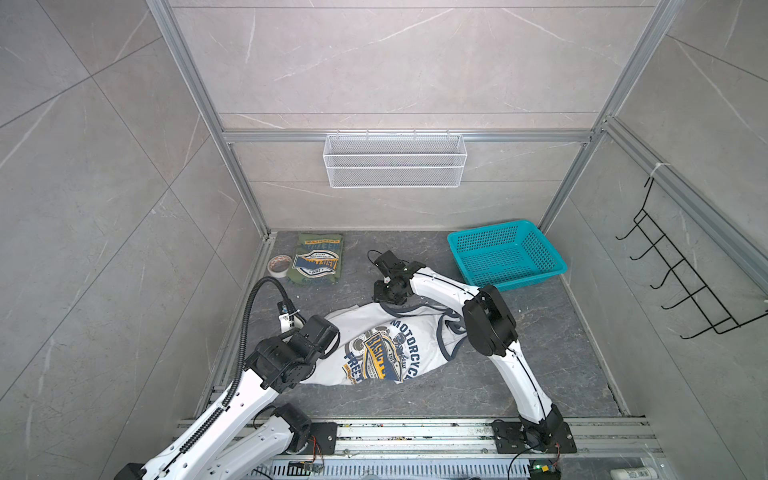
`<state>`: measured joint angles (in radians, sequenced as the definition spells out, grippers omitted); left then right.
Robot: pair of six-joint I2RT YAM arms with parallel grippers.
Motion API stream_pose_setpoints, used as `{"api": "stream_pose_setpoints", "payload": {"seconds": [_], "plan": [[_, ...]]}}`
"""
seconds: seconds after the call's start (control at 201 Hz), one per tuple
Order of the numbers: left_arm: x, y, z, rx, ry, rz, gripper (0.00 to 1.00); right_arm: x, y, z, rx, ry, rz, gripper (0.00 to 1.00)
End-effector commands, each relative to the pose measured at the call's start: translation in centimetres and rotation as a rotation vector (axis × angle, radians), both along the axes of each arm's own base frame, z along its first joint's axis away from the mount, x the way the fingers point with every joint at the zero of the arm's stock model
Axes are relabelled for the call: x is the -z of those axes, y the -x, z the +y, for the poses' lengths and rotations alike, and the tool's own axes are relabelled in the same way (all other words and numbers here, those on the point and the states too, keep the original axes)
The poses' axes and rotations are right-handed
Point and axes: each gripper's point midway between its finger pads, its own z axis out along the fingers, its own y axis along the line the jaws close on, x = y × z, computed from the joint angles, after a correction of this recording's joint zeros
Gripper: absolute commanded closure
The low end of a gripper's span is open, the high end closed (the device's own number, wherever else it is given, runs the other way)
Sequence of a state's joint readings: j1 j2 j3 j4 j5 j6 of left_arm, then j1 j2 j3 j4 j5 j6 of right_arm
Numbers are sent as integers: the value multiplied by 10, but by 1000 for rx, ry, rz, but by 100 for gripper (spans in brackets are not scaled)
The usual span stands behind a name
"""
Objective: Fold and stack the tank tops
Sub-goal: 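Grasp the white tank top's strap with the right gripper, then lift the white tank top with both grippers and stretch it between them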
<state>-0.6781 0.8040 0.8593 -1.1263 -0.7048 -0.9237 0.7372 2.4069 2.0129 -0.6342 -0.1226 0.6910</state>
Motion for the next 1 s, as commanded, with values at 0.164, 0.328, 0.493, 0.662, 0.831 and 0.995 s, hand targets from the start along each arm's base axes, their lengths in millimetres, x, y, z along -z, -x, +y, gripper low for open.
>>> {"api": "stream_pose_setpoints", "payload": {"seconds": [0.164,0.328,0.493,0.662,0.831,0.995], "plan": [[-3,-3,4,-15,-21,-15,100,-7,22,17,-61,-73,76,65],[-3,-5,5,-21,-25,-14,100,-22,25,9,-53,-78,40,80],[-4,-8,6,-26,-37,-11,100,-63,23,-2,-45,-76,-52,96],[-30,-25,13,-49,-34,-74,100,-153,19,-39,16,-51,-283,100],[-93,-52,12,-38,15,-226,100,-254,29,-90,80,-35,-537,100],[-139,-71,-3,29,49,-318,100,-278,37,-126,122,49,-596,100]]}}
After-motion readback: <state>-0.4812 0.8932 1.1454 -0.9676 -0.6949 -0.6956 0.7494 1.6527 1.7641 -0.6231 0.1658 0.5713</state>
